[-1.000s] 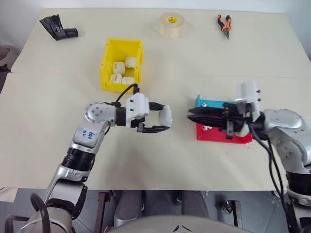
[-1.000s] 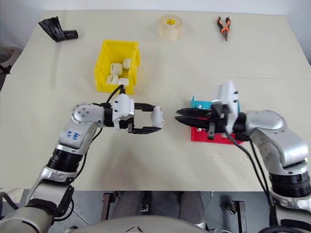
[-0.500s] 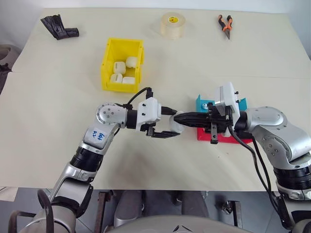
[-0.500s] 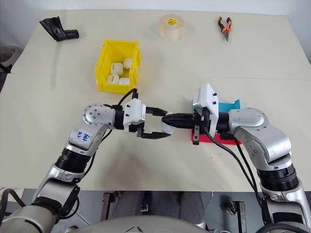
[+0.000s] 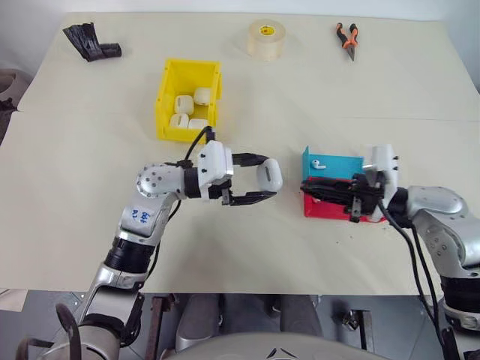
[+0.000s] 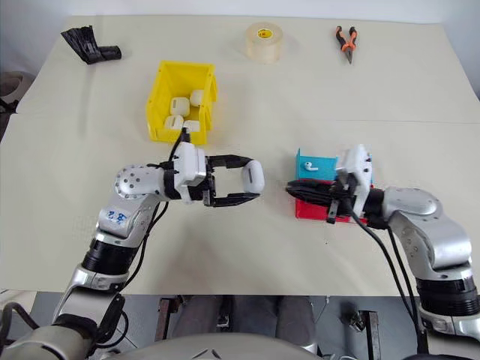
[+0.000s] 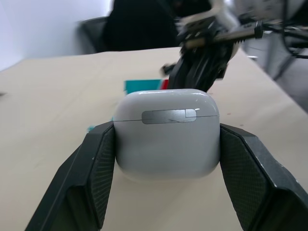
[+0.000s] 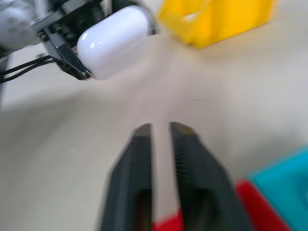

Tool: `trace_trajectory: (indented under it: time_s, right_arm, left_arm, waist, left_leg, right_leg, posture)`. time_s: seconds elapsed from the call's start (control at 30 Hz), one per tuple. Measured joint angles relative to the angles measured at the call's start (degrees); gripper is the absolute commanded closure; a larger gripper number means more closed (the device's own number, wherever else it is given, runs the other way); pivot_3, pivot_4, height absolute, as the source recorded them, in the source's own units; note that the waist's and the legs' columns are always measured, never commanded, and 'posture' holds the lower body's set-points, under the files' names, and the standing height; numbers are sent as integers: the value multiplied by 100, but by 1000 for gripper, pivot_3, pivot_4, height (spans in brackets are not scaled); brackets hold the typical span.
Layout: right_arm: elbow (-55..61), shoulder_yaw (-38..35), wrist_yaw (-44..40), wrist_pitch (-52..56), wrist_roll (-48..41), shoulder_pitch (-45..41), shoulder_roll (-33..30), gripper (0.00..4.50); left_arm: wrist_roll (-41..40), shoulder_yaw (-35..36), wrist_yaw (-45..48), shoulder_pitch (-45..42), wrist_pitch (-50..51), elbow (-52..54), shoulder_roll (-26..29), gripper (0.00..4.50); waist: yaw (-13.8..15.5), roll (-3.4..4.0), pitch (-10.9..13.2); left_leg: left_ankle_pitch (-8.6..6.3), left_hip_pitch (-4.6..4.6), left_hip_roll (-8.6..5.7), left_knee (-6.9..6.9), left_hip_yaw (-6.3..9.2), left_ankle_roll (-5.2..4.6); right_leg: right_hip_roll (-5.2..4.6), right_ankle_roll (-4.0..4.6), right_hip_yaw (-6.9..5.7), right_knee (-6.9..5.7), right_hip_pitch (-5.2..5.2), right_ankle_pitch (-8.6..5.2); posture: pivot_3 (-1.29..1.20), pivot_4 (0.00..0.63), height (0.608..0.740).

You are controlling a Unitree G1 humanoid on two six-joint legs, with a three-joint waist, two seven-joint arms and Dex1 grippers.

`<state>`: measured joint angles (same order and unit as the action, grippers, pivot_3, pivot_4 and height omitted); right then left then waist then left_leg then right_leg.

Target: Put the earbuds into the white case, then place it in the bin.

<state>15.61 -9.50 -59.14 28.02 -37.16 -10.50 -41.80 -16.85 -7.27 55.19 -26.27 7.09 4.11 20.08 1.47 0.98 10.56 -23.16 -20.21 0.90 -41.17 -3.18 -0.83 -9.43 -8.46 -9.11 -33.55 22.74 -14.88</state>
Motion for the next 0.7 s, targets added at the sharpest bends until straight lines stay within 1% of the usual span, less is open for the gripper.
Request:
trace_trajectory:
  time_s: [0.13,0.17,0.27,0.37,0.43,0.53,0.67,0.7]
  right_arm:
    - [1,-451,126,-581,29,256,287,1447]
    - [0,-509,165,-773,96,291,355,1141]
    - [-46,-676,257,-1275,293,447,493,23]
    - [-80,-758,301,-1615,395,571,627,23]
    - [-95,-780,316,-1738,401,682,666,23]
    - [-145,-826,342,-1828,393,714,708,23]
    - [-241,-851,300,-1934,394,697,705,23]
    - [-250,-850,297,-1940,396,688,705,23]
  left_arm:
    - [-74,530,-729,333,147,269,-95,1680]
    - [-75,667,-941,406,91,329,-169,1680]
    - [-71,1125,-1857,483,135,498,-464,1680]
    - [-18,1457,-2657,486,389,610,-584,1680]
    - [88,1556,-3046,333,490,539,-589,1680]
    - [271,1681,-3392,-499,450,-282,-476,1680]
    - [543,1687,-3527,-1515,201,-1662,-250,1680]
    - [581,1687,-3540,-1648,195,-1930,-215,1680]
  waist:
    - [7,0,0]
    - [4,0,0]
    - [16,0,0]
    - [4,0,0]
    - [20,0,0]
    - [58,-1,-1]
    - [32,-1,-1]
    - [16,-1,-1]
  left_leg:
    - [0,1,0,-1,0,0]
    - [0,1,0,-1,0,0]
    - [0,1,0,-2,1,0]
    - [0,3,0,-1,0,0]
    - [0,2,0,-2,1,0]
    - [0,4,-2,-9,-1,0]
    - [0,8,-5,7,-5,0]
    - [0,7,-6,10,-6,0]
  right_leg:
    - [0,0,2,-1,0,0]
    - [0,0,2,-1,0,0]
    - [0,0,2,-1,-1,0]
    - [0,0,2,-2,-2,0]
    - [0,0,2,-2,-2,0]
    - [0,-1,2,-6,-5,1]
    - [0,-1,0,0,-5,0]
    - [0,-1,0,3,-4,0]
  posture:
    - [0,150,740]
    - [0,150,740]
    - [0,150,740]
    - [0,150,740]
    - [0,150,740]
    - [0,150,740]
    - [0,150,740]
    - [0,150,740]
